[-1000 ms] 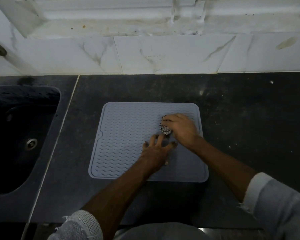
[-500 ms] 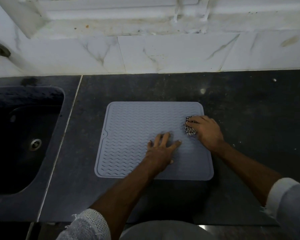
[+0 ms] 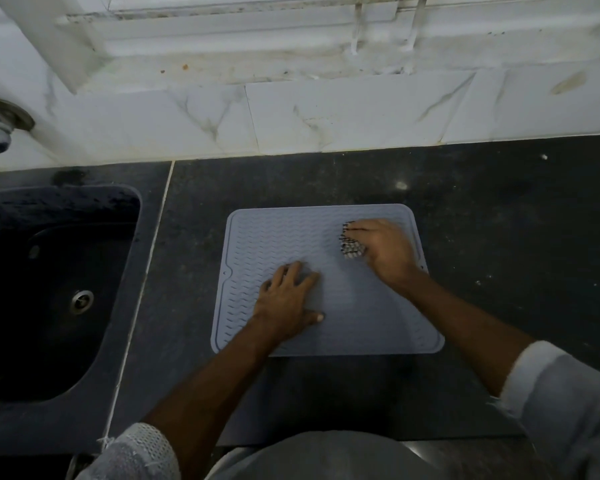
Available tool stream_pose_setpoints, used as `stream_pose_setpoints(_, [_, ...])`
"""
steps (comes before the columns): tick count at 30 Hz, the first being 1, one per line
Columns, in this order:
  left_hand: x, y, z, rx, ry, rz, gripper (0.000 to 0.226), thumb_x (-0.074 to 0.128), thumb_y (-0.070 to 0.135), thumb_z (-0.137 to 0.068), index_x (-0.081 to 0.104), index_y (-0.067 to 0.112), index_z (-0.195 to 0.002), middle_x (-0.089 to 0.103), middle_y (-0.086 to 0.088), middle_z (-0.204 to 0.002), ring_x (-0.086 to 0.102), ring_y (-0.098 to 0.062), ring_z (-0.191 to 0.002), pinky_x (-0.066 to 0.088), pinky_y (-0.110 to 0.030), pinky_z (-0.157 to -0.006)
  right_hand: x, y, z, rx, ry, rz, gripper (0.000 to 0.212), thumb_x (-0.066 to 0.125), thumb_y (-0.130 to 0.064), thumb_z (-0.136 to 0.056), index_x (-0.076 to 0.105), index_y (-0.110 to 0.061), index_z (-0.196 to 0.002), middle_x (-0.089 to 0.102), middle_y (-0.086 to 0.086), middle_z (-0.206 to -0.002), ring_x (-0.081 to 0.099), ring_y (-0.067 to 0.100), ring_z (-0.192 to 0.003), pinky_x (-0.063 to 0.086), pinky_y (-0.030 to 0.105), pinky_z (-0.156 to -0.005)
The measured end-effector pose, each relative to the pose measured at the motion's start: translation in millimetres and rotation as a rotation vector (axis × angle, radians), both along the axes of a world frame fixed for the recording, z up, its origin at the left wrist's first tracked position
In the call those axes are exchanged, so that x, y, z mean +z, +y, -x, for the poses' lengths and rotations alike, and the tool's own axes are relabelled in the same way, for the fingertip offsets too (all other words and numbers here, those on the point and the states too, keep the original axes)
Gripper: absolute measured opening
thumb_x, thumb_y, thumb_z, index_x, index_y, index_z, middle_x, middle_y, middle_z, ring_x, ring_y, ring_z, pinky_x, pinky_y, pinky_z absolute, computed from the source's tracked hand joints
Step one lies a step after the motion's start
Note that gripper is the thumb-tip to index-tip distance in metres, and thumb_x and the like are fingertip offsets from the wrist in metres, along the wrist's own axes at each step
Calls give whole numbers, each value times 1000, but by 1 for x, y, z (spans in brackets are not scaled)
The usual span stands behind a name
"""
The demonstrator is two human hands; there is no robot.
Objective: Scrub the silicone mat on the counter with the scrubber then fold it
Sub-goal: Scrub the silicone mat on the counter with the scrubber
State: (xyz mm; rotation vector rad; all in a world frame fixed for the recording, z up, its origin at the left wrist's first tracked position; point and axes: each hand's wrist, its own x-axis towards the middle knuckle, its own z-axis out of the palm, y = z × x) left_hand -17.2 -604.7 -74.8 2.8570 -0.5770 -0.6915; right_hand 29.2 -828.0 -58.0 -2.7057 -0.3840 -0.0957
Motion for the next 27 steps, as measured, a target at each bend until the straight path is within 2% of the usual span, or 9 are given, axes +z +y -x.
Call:
stream_pose_setpoints(3, [-4, 1, 3, -20, 1, -27, 87, 52, 63, -85, -1, 40, -150, -14, -1, -159, -10, -31, -145, 8, -57, -114, -9, 31, -4, 120, 67, 142, 40, 54, -10, -88, 55, -14, -128, 52, 6, -137, 43, 28, -125, 31, 41, -108])
stream_pose_setpoints(6, [-8, 3, 3, -33, -11, -35, 87, 50, 64, -85, -3, 39, -150, -16, -1, -159, -12, -32, -145, 6, -57, -113, -18, 23, 5, 173, 91, 241, 42, 52, -13, -90, 51, -19, -132, 46, 2, -142, 38, 27, -130, 27, 40, -110])
stream_pose_setpoints(10, [-11, 5, 3, -30, -7, 3, 87, 51, 63, -85, -3, 39, -150, -16, 0, -159, -13, -31, -144, 4, -56, -113, -14, -23, 14, 148, 77, 248, 42, 60, -6, -83, 57, -15, -124, 54, 8, -135, 45, 31, -125, 31, 46, -107])
stream_pose_setpoints(13, [-12, 4, 4, -13, 1, 6, 88, 51, 63, -85, -4, 39, -150, -18, 1, -158, -15, -31, -144, 1, -57, -113, -4, -26, 6, 110, 179, 267, 37, 61, -18, -85, 60, -16, -122, 57, 7, -131, 48, 27, -121, 34, 42, -107])
stream_pose_setpoints(15, [-14, 4, 3, -6, 10, 9, 89, 52, 63, -84, -4, 40, -149, -18, 1, -158, -15, -32, -144, 1, -58, -112, 2, -8, -3, 40, 179, 186, 32, 58, -24, -88, 61, -17, -119, 59, 6, -126, 51, 25, -117, 36, 41, -105])
stream_pose_setpoints(18, [-16, 2, 1, -1, 16, -3, 90, 55, 64, -82, -2, 42, -148, -16, 1, -158, -13, -34, -144, 3, -60, -111, 3, 31, -18, 3, 116, 94, 35, 51, -23, -92, 56, -15, -126, 54, 5, -133, 45, 24, -124, 31, 41, -109])
stream_pose_setpoints(21, [-16, 1, 0, -6, 19, -23, 92, 56, 64, -81, -4, 42, -147, -16, 1, -158, -11, -35, -144, 5, -61, -111, -7, 63, -25, 167, 137, 247, 39, 49, -21, -92, 51, -18, -131, 48, 1, -140, 39, 23, -128, 28, 36, -109])
stream_pose_setpoints(23, [-16, 0, 0, -6, 26, -17, 92, 56, 63, -82, -4, 41, -148, -16, 0, -158, -12, -35, -144, 5, -61, -111, -13, 56, -20, 206, 145, 294, 40, 49, -20, -92, 50, -20, -132, 46, 0, -142, 37, 23, -129, 27, 37, -110])
stream_pose_setpoints(27, [-15, 3, 0, 0, 43, 12, 90, 56, 62, -83, -2, 41, -149, -18, 1, -158, -15, -34, -144, 3, -60, -112, -17, 1, 1, 98, 120, 240, 38, 49, -21, -93, 50, -20, -132, 47, 1, -141, 38, 22, -130, 25, 38, -112])
